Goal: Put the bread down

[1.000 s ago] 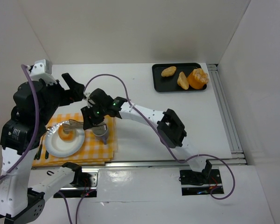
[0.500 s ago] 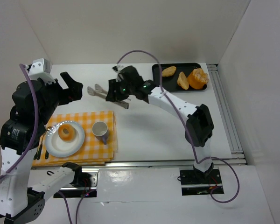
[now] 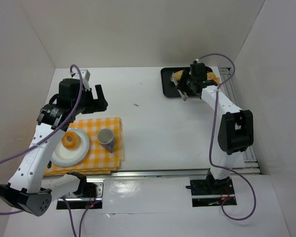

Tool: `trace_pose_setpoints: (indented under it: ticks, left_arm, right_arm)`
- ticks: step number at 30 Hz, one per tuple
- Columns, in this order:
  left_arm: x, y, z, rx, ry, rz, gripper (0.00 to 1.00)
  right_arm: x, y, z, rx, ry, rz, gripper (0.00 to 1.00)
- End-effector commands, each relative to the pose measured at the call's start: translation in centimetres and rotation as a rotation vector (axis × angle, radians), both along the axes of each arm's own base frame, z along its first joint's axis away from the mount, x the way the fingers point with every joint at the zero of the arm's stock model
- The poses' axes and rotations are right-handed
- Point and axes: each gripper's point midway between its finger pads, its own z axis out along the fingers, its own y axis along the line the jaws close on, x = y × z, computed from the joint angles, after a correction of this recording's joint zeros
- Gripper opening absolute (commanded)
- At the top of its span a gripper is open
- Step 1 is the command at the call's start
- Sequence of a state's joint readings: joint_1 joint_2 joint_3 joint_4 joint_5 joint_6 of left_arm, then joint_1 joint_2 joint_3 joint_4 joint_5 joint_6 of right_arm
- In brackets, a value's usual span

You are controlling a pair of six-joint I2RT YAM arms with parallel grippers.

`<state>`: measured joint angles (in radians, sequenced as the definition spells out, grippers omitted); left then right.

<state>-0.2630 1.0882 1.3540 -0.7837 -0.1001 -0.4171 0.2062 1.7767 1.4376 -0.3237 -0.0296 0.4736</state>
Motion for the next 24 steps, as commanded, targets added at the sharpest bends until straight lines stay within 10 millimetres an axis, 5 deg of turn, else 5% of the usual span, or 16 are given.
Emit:
trace_pose_setpoints:
  ticks: [1, 10, 17, 24]
  left_arm:
    - [0.0, -1.6, 0.9, -0.059, -0.036, -0.083, 0.99]
    - [0.2, -1.7, 1.3, -0.065, -0.064, -0.084, 0.99]
    - [0.2, -2.0, 0.8, -0.073, -0.053, -0.101, 0.99]
    - [0.0, -1.9, 0.6, -0.073, -0.053, -0.101, 0.99]
  right_arm:
    - [1.2, -2.1, 3.2, 0.002, -0.095, -0.061, 0.56]
    - [0.3, -6.5, 3.1, -0.201, -0.076, -0.163, 0.56]
    - [-0.3, -7.4, 1.9, -0.292, -0.044, -0.194, 0.57]
    - [0.1, -6.6, -1.9, -0.315, 0.065, -0.121, 0.58]
